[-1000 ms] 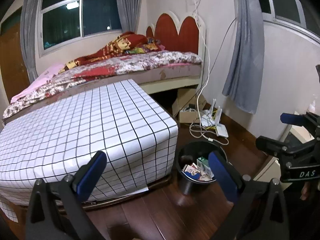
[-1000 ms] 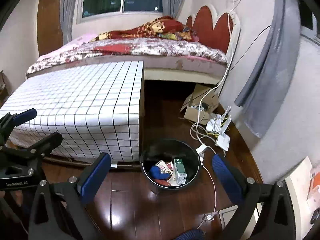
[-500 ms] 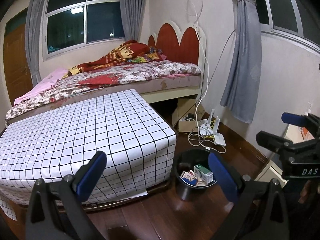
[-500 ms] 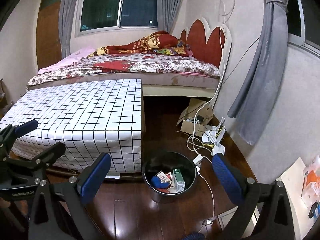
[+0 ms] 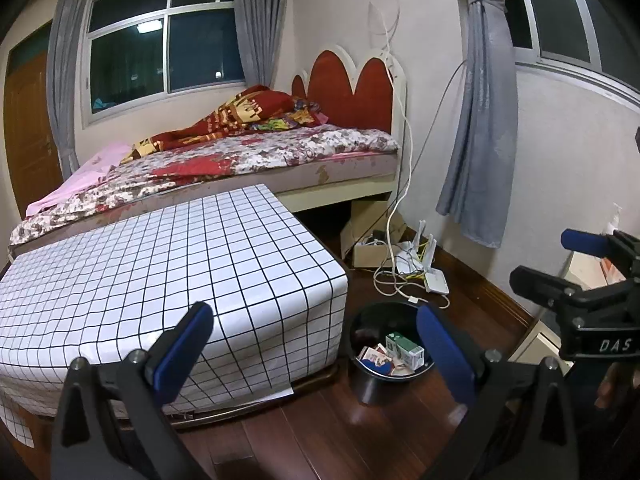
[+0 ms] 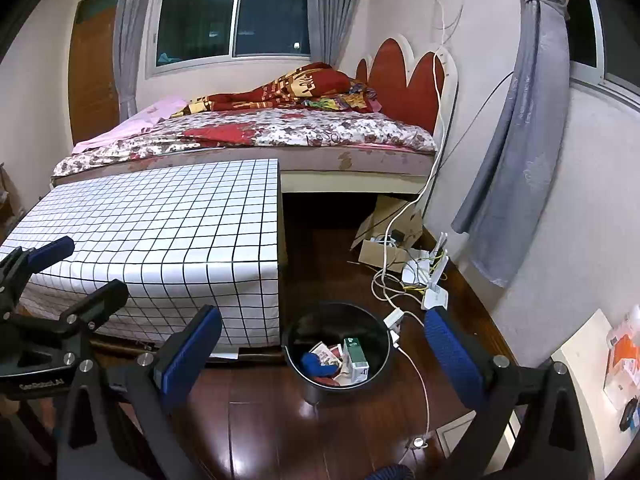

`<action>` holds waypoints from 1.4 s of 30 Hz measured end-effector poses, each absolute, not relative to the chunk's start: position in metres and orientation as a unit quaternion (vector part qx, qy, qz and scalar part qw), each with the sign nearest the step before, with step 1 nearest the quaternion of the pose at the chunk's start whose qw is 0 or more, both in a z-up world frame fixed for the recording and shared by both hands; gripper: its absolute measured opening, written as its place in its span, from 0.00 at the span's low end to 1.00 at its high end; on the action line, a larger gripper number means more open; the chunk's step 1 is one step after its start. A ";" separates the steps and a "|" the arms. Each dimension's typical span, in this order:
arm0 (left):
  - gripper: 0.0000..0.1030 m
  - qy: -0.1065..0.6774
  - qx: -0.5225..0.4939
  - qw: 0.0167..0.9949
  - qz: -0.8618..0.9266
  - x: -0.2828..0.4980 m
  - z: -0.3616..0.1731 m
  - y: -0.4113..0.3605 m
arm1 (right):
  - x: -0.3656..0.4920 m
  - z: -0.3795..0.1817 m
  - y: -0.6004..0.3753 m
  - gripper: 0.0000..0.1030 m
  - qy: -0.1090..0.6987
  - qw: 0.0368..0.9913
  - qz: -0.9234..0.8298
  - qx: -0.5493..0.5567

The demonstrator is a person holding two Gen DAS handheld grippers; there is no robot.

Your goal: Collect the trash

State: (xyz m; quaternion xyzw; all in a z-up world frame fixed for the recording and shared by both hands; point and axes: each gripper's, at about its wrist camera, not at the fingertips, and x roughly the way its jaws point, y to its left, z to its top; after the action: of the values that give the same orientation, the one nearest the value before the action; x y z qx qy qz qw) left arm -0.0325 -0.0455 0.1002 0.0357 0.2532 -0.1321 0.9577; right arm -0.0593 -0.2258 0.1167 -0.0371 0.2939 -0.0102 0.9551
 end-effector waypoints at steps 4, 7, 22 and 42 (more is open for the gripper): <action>0.99 0.251 0.036 0.958 -0.133 -0.032 0.101 -0.046 | -0.059 0.117 -0.227 0.99 0.294 0.955 -0.010 -0.037; 0.99 0.250 0.037 0.958 -0.132 -0.032 0.101 -0.046 | -0.058 0.117 -0.228 0.99 0.294 0.955 -0.010 -0.037; 0.99 0.245 0.040 0.959 -0.133 -0.031 0.103 -0.044 | -0.058 0.116 -0.229 0.99 0.293 0.955 -0.010 -0.036; 0.99 0.245 0.042 0.959 -0.136 -0.032 0.105 -0.046 | -0.057 0.116 -0.231 0.99 0.294 0.955 -0.011 -0.034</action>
State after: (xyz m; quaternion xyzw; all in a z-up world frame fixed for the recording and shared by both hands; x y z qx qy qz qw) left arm -0.0323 -0.0458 0.1053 0.0416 0.2453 -0.1357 0.9590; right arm -0.0571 -0.2305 0.1164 -0.0342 0.2938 -0.0109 0.9552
